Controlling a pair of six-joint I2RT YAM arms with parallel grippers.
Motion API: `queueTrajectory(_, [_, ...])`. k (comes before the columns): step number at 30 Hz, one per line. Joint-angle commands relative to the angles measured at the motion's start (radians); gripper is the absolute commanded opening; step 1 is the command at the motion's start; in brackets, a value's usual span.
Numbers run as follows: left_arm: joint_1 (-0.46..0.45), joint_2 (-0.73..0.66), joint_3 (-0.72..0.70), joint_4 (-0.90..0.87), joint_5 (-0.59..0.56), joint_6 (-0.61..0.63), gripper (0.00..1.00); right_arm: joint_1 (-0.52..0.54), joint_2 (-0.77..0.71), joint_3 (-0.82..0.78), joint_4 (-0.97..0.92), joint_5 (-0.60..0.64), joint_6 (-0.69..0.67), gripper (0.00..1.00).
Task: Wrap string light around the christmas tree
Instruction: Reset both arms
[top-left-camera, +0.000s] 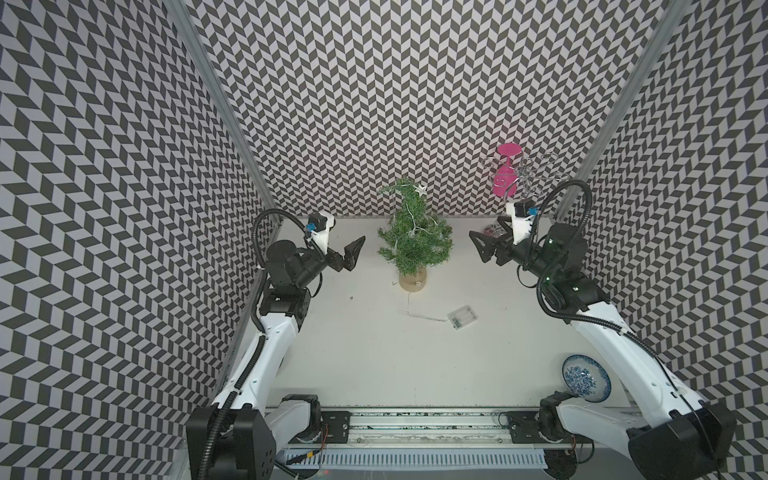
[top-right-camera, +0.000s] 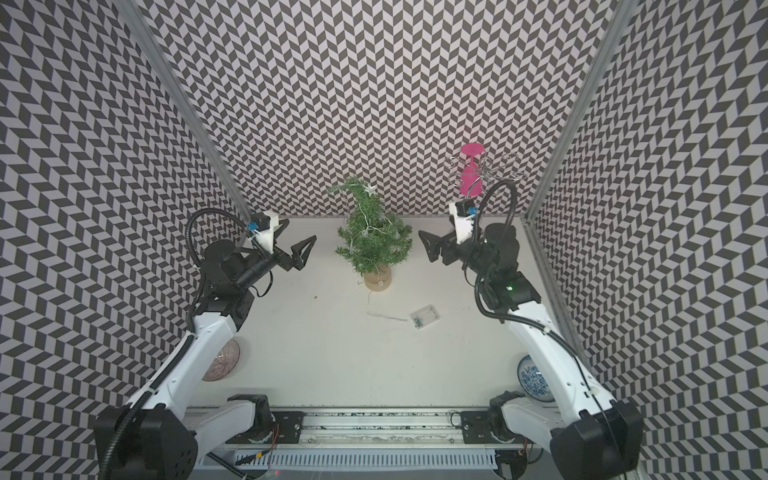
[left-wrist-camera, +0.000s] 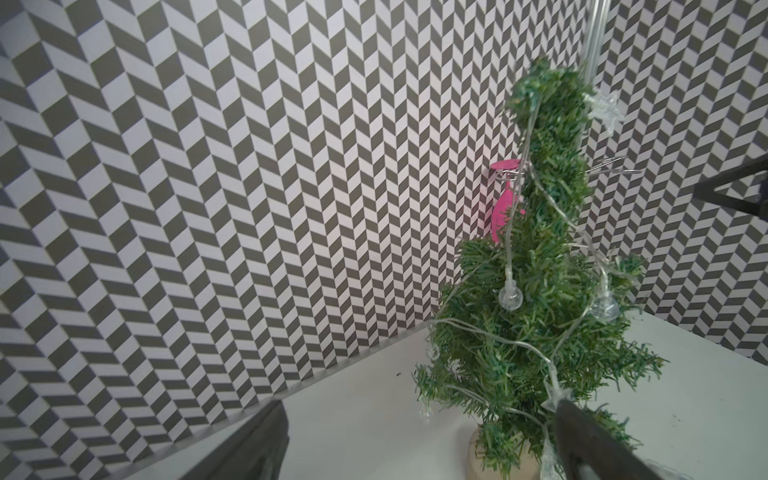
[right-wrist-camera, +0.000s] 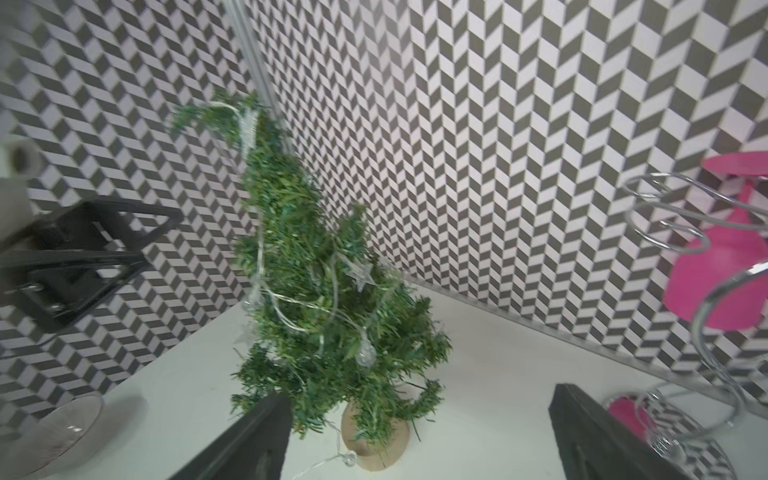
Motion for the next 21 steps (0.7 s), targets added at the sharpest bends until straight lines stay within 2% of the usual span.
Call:
queueTrajectory(1, [0.008,-0.067,-0.062,0.018,-0.137,-0.072,1.00,-0.017,-0.054,-0.081,0.047,0.142,0.052,0.99])
queueTrajectory(5, [0.011,-0.118,-0.151,0.034,-0.312,-0.142,1.00,-0.037,-0.118,-0.243,0.156,0.348,0.091,0.99])
queueTrajectory(8, [0.011,-0.126,-0.228,0.075,-0.346,-0.159,1.00,-0.040,-0.165,-0.390,0.307,0.497,0.093,0.99])
queueTrajectory(13, [0.011,-0.144,-0.403,0.233,-0.430,-0.225,1.00,-0.050,-0.175,-0.581,0.510,0.668,0.067,0.99])
queueTrajectory(17, [0.011,-0.189,-0.531,0.380,-0.469,-0.171,0.99,-0.087,-0.146,-0.712,0.665,0.769,0.063,0.99])
queueTrajectory(21, [0.011,-0.151,-0.645,0.559,-0.506,-0.128,1.00,-0.136,-0.085,-0.783,0.804,0.750,0.098,0.99])
